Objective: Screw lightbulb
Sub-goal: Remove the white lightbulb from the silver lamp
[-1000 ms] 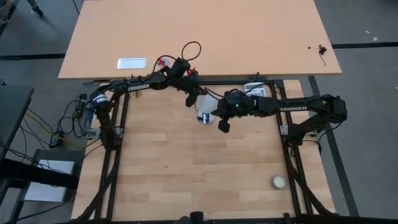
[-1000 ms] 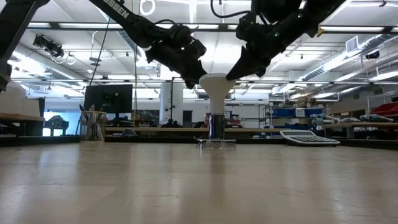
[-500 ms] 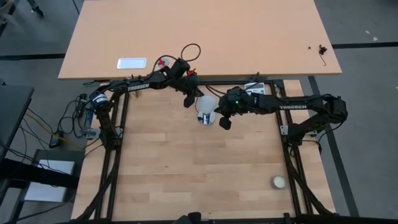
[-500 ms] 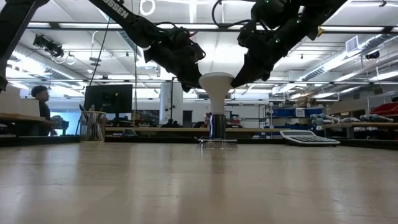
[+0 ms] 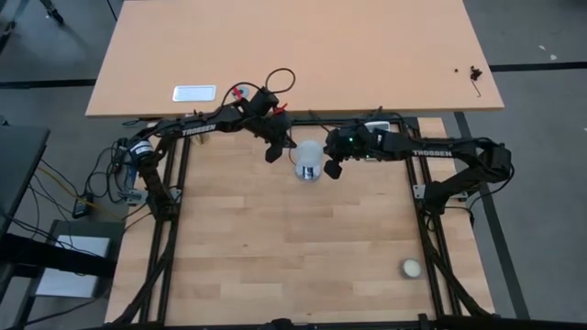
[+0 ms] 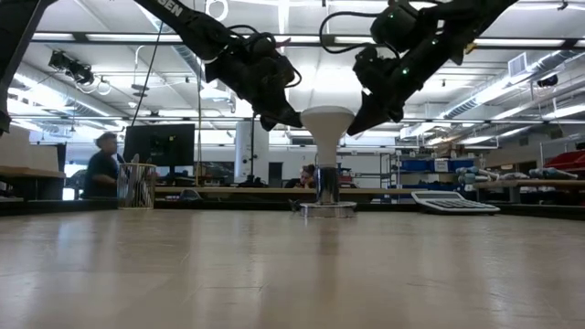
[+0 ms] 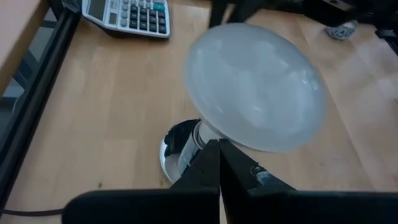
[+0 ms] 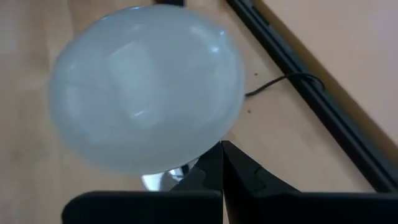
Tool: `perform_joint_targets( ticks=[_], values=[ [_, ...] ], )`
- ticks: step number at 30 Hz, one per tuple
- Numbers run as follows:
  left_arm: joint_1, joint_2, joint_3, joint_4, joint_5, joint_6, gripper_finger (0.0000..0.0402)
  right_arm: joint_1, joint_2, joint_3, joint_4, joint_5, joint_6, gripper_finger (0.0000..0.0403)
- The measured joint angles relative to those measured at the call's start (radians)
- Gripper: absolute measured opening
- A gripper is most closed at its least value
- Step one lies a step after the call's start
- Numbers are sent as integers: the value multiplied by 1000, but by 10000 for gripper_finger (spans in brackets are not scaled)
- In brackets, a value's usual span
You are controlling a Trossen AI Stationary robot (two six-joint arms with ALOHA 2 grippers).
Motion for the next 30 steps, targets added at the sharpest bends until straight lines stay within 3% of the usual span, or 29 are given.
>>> perform_joint_targets(
  ticks=[9, 16, 23, 30],
  values=[
    [0, -1, 0, -15, -8, 3, 0, -50, -6, 0, -10, -5, -28, 10],
    [22, -1, 0, 15, -31, 25, 0, -50, -94, 0, -34, 19, -36, 14],
    [34, 18, 2, 198, -17, -57, 0, 51, -145, 1, -22, -59, -33, 8],
    [26, 74, 2, 250, 27, -80, 0, 163, -144, 1, -24, -70, -28, 7]
  ],
)
